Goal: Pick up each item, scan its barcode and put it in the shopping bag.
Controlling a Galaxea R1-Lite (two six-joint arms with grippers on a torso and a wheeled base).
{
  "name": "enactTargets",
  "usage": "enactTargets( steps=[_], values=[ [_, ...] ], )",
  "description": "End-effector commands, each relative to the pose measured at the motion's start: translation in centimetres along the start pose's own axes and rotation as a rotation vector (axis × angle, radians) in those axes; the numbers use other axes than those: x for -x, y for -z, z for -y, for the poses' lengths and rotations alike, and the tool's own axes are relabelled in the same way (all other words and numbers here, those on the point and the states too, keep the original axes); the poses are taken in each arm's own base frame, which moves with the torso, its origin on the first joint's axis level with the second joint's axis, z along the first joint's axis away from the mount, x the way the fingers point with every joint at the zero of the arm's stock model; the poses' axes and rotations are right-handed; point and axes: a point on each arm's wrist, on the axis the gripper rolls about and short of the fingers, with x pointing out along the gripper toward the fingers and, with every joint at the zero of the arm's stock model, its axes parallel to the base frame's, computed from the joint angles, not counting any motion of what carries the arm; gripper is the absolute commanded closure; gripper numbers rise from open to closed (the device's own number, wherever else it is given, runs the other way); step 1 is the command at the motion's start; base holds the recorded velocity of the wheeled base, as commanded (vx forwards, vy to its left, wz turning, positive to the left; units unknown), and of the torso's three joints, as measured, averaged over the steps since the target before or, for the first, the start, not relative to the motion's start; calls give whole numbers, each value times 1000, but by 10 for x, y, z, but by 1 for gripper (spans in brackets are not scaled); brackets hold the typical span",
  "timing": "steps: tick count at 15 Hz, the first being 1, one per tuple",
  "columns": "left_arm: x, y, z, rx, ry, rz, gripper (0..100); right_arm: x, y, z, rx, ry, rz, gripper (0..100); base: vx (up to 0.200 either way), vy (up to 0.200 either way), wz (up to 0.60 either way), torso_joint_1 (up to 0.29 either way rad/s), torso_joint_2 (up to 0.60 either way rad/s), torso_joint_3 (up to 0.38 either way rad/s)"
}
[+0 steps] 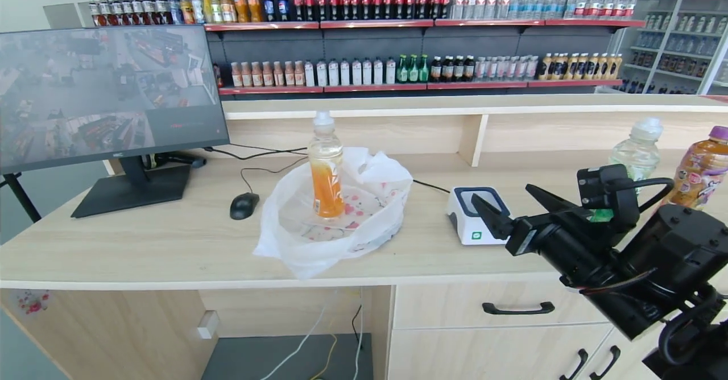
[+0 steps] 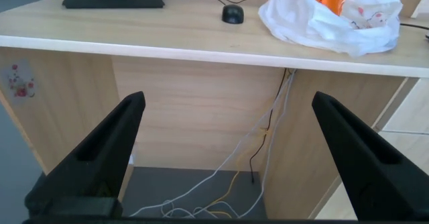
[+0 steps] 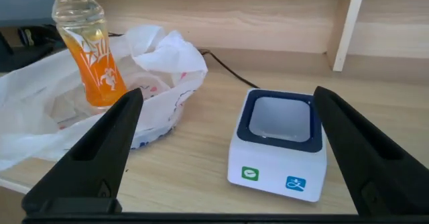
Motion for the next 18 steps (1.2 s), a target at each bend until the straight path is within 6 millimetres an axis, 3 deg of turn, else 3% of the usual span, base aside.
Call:
enactTargets(
  steps=[1, 8, 18],
  values=[
    [0, 0, 0, 0, 0, 0, 0, -3, 12, -3, 14, -10, -46, 0, 0, -200, 0, 2, 2, 7],
    [0, 0, 0, 0, 0, 0, 0, -19, 14, -4, 36, -5, -24, 0, 0, -200, 0, 1, 3, 3],
    [0, 0, 0, 0, 0, 0, 0, -4, 16, -6, 37, -21, -58, 0, 0, -180, 0, 3, 2, 3]
  ],
)
